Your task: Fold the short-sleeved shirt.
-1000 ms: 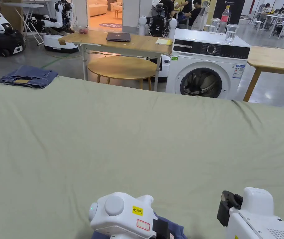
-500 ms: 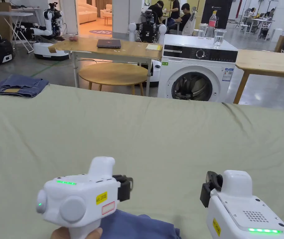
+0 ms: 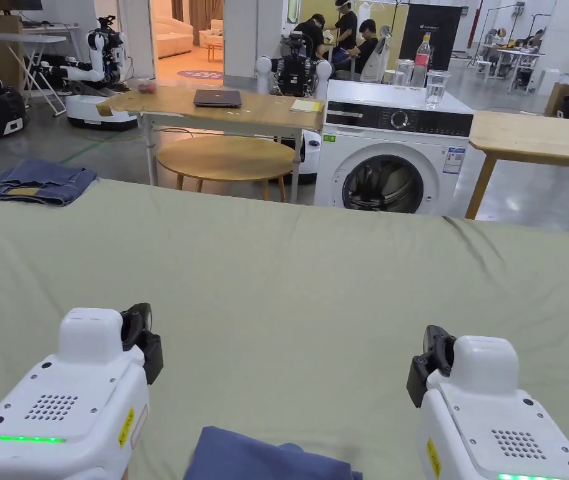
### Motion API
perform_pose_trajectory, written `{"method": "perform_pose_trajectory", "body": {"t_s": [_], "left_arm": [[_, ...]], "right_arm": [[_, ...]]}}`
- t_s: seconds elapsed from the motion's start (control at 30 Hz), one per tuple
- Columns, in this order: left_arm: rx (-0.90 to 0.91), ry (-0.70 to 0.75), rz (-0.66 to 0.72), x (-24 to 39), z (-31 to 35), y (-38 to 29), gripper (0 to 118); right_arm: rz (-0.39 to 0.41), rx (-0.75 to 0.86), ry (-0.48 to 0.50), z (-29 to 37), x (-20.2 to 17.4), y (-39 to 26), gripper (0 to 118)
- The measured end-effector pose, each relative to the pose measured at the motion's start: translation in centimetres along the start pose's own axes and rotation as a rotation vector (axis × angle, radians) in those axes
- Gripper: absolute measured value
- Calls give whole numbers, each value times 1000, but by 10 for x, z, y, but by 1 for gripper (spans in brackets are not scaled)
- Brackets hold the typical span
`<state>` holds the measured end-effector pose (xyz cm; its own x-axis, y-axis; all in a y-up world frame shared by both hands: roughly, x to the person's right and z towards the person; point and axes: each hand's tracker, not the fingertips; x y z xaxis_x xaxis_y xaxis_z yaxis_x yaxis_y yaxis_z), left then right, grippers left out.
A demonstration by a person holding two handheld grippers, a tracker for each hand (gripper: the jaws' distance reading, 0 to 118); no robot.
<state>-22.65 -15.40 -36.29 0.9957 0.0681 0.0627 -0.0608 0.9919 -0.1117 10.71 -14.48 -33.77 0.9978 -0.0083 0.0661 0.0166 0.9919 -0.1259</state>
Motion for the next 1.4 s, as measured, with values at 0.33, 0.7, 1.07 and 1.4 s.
{"method": "perform_pose_trajectory", "body": {"t_s": [0.33,0.7,1.07,1.4], "left_arm": [[-78,-17,47,-17,13,-13,0],[-347,-122,143,-46,22,-38,0],[-817,-532,457,-90,-28,-60,66],[-1132,-826,747,-76,-95,-125,74]], "right_arm": [[81,-296,197,45,-47,-64,0],[106,-579,145,-1,-64,-131,0],[98,-606,139,-3,-61,-128,0],[74,-618,160,-4,-57,-127,0]]}}
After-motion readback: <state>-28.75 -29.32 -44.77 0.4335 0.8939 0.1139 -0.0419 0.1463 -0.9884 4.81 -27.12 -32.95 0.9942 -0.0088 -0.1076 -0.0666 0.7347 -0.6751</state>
